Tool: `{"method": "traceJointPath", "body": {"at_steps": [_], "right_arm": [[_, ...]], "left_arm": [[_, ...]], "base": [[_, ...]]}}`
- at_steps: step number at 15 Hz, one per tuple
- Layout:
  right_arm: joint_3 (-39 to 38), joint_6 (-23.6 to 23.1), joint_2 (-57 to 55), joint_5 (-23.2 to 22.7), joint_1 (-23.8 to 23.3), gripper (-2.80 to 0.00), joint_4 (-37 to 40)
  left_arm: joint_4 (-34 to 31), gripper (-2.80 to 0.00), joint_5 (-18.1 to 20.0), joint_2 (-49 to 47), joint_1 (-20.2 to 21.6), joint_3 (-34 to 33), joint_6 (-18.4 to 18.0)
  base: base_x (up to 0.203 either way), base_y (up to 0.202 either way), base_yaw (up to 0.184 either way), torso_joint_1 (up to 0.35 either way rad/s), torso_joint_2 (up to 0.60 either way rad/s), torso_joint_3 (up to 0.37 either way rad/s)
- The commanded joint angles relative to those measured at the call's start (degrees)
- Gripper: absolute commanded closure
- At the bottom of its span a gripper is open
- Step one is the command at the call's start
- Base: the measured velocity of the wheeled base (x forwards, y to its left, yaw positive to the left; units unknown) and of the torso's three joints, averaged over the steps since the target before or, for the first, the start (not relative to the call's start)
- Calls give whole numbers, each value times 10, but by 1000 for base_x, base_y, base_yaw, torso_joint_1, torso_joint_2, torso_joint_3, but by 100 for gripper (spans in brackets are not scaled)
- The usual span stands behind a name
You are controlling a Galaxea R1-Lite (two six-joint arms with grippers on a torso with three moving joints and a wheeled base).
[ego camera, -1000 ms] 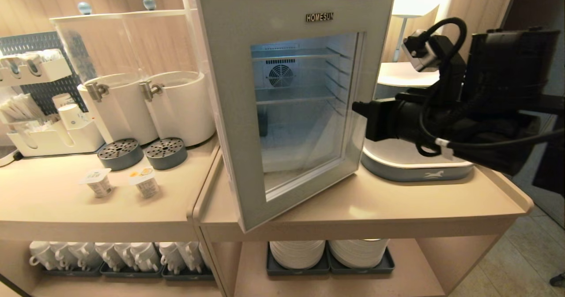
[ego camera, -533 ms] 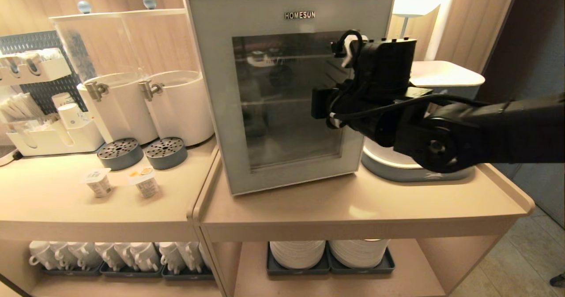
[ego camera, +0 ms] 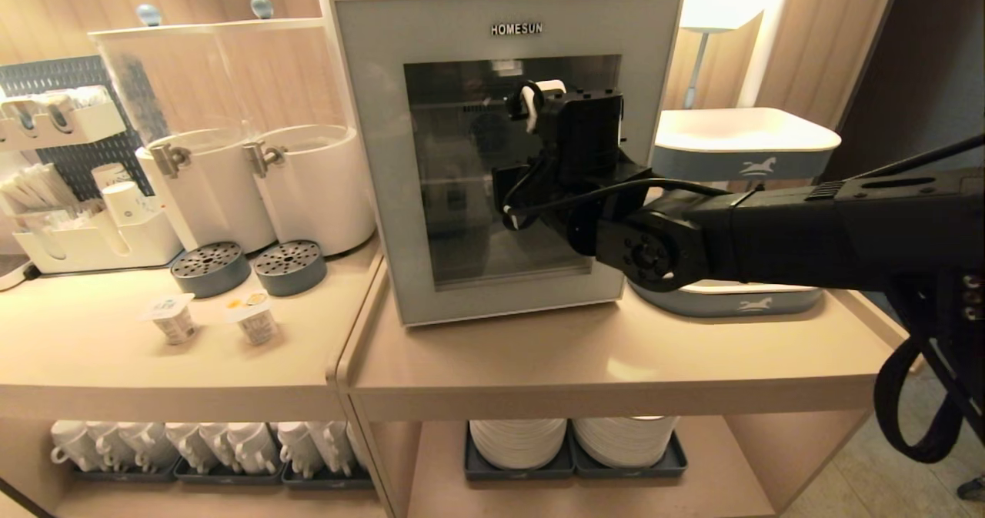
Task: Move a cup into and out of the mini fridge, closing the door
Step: Close the freezer door
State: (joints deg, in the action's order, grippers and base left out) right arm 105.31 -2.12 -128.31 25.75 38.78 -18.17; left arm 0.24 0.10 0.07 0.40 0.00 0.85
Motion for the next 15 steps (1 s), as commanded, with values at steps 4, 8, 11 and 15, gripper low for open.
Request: {"method": "traceJointPath", "body": {"at_steps": [4,8,11,15], "right_arm": [[41,3,-23,7,0,0,31],[-50,1,99,33,0,0,35],[-135,-6,238,116,-17,0,49],[-250,-7,459,165,-122,0,90]], "left_arm": [[0,0,0,0,0,-1,0],[0,0,0,0,0,-1,0],[0,0,0,0,0,-1,0],[0,0,0,0,0,-1,0]], "base": [[0,0,0,0,0,0],[0,0,0,0,0,0],[0,0,0,0,0,0],[0,0,0,0,0,0]]}}
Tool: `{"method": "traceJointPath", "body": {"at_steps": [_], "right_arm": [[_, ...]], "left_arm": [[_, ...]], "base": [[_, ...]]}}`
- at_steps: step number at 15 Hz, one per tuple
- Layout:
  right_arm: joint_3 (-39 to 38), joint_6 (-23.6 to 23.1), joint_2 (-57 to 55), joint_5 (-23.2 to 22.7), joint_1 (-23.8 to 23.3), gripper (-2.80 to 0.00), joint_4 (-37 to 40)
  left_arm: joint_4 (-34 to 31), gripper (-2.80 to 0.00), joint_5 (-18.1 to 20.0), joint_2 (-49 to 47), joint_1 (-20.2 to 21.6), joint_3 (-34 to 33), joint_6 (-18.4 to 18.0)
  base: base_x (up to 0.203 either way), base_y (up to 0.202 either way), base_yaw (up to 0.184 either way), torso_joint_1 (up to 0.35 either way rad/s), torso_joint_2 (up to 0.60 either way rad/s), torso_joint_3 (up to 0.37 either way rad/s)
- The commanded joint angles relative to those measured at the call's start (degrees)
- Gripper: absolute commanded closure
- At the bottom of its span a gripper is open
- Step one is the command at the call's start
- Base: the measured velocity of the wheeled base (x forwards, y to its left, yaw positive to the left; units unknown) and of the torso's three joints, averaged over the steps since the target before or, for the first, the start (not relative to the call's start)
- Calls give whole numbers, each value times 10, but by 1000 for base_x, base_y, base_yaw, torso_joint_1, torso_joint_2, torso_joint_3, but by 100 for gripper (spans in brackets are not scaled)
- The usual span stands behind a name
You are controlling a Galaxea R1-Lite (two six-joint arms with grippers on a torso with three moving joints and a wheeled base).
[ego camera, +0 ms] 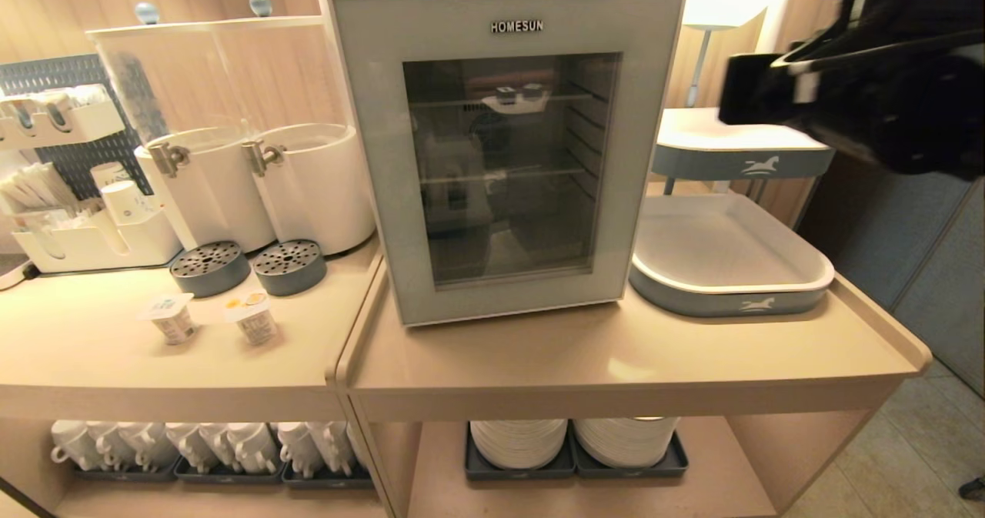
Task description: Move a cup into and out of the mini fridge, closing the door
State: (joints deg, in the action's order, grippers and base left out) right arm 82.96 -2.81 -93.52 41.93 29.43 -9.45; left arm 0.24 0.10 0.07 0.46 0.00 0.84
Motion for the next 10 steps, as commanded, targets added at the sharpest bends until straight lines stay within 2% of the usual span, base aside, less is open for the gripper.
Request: {"method": "traceJointPath", "body": {"at_steps": [1,3,5,7,9,10], "right_arm": [[-59,2,166,9,-86,0,15],[-125,11,256,14,-193,0,29],[-195,20,347,17,-263,0,35],[-268,28,444,18,-304,0,36],[-337,43,551,12,-316,0,36],[-369,52,604,-7,-317,0,38]], "left_arm": [[0,0,0,0,0,-1,0],[0,0,0,0,0,-1,0],[0,0,0,0,0,-1,0],[0,0,0,0,0,-1,0],[0,0,0,0,0,-1,0],[0,0,0,0,0,-1,0]], "base": [[0,0,0,0,0,0],[0,0,0,0,0,0],[0,0,0,0,0,0],[0,0,0,0,0,0],[0,0,0,0,0,0],[0,0,0,0,0,0]]}}
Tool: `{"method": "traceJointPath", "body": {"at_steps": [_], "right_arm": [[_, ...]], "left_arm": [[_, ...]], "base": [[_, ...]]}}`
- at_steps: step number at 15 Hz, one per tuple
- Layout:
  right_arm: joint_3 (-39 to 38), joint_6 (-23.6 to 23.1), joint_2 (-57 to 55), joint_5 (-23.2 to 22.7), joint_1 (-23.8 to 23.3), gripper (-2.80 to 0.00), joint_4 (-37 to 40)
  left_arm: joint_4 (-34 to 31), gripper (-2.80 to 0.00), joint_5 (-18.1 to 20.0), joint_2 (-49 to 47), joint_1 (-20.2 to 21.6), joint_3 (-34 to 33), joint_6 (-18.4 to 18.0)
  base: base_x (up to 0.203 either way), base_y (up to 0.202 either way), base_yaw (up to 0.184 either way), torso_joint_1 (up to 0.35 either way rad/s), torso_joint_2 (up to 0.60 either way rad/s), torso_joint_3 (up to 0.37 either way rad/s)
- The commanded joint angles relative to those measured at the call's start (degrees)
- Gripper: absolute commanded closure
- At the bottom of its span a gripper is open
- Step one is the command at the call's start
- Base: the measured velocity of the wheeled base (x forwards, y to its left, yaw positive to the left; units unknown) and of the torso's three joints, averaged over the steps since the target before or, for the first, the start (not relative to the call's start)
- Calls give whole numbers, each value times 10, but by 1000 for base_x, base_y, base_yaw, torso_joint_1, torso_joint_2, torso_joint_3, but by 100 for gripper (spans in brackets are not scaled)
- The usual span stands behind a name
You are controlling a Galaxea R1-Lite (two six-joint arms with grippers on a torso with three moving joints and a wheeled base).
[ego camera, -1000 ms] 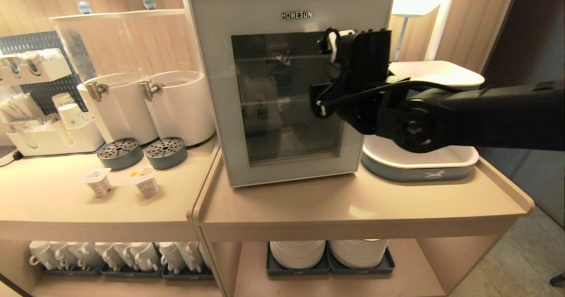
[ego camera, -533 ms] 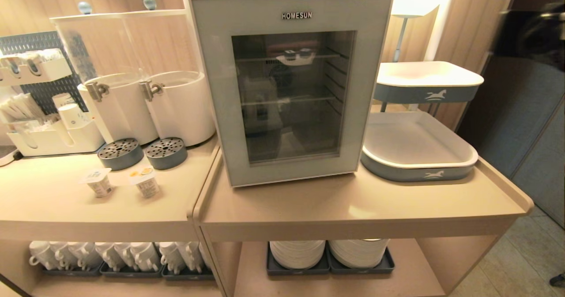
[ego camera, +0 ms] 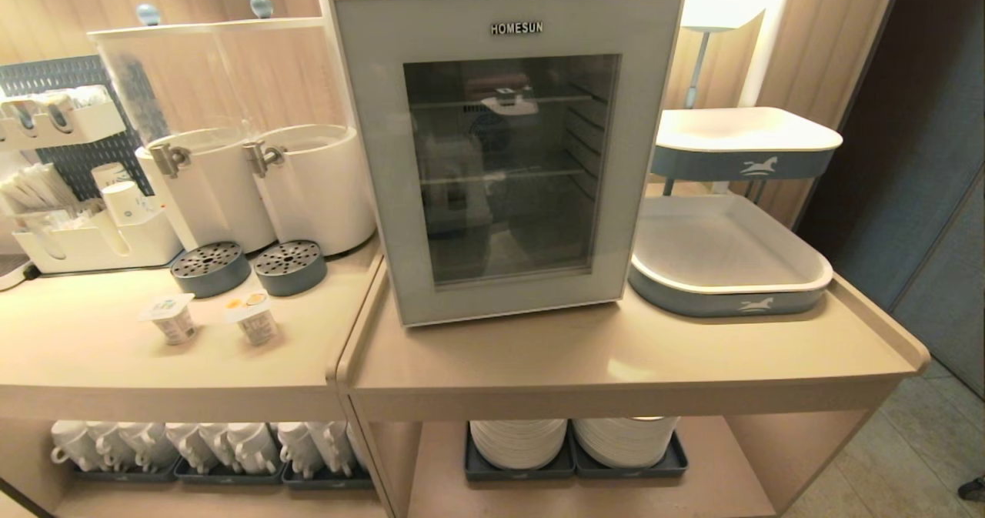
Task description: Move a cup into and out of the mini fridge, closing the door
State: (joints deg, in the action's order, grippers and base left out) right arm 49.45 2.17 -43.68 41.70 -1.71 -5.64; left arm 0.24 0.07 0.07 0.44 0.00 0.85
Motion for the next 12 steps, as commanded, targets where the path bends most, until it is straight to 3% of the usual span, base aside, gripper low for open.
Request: {"method": "traceJointPath", "body": {"at_steps": [1,3,6,7,10,12], "right_arm": [[-66,13,154,-36,-4,0,8],[-133,28,251,-94,-2,0,36],[-246,33,393,-279,8,0,61],[-296,27,416,-318,10,0,63],[-443,-5,433,-364,13,0,32],[-498,-35,436,-397,13,0,11]], "left_arm": [[0,0,0,0,0,-1,0],[0,0,0,0,0,-1,0],[0,0,0,0,0,-1,0],[0,0,0,0,0,-1,0],[0,0,0,0,0,-1,0],[0,0,0,0,0,-1,-1]], "base": [[0,0,0,0,0,0],[0,0,0,0,0,0],[0,0,0,0,0,0],[0,0,0,0,0,0],[0,0,0,0,0,0],[0,0,0,0,0,0]]}}
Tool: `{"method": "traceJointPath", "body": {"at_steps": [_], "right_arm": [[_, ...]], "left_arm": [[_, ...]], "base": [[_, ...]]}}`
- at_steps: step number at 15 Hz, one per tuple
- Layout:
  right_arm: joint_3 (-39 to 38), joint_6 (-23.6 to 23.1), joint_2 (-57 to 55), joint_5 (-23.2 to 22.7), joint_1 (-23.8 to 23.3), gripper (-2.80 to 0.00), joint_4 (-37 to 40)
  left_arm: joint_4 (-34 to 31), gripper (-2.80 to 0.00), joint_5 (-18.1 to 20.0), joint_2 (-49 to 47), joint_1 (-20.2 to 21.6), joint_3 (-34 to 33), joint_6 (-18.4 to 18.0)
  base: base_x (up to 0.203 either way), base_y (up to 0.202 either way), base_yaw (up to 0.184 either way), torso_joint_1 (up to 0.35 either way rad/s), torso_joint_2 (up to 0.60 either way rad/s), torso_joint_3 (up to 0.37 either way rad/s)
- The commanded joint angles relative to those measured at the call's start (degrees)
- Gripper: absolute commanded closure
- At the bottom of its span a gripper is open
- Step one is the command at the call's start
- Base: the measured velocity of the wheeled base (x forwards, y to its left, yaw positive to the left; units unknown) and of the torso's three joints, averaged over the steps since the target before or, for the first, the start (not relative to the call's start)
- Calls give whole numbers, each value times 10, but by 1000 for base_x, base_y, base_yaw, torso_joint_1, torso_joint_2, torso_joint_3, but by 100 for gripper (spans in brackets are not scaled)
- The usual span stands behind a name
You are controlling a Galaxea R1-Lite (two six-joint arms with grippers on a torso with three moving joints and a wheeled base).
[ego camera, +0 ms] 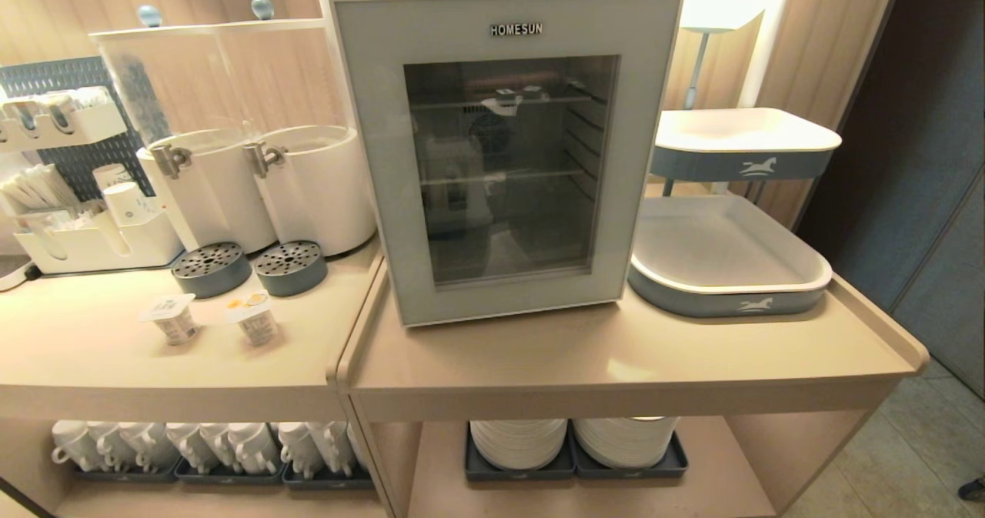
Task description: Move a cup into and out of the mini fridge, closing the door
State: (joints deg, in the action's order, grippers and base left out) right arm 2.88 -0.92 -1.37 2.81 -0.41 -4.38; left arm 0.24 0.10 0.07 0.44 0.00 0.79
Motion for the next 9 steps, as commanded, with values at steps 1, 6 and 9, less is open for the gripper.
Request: {"method": "traceJointPath", "body": {"at_steps": [1,6,9], "right_arm": [[-29,-18,14,-22,1,0,32],[-10,-29,14,-29,1,0,93],[-10,-29,14,-29,1,0,93]], "left_arm": [[0,0,0,0,0,-1,0],[0,0,0,0,0,-1,0],[0,0,0,0,0,-1,0]], "base": [[0,0,0,0,0,0],[0,0,0,0,0,0],[0,0,0,0,0,0]]}}
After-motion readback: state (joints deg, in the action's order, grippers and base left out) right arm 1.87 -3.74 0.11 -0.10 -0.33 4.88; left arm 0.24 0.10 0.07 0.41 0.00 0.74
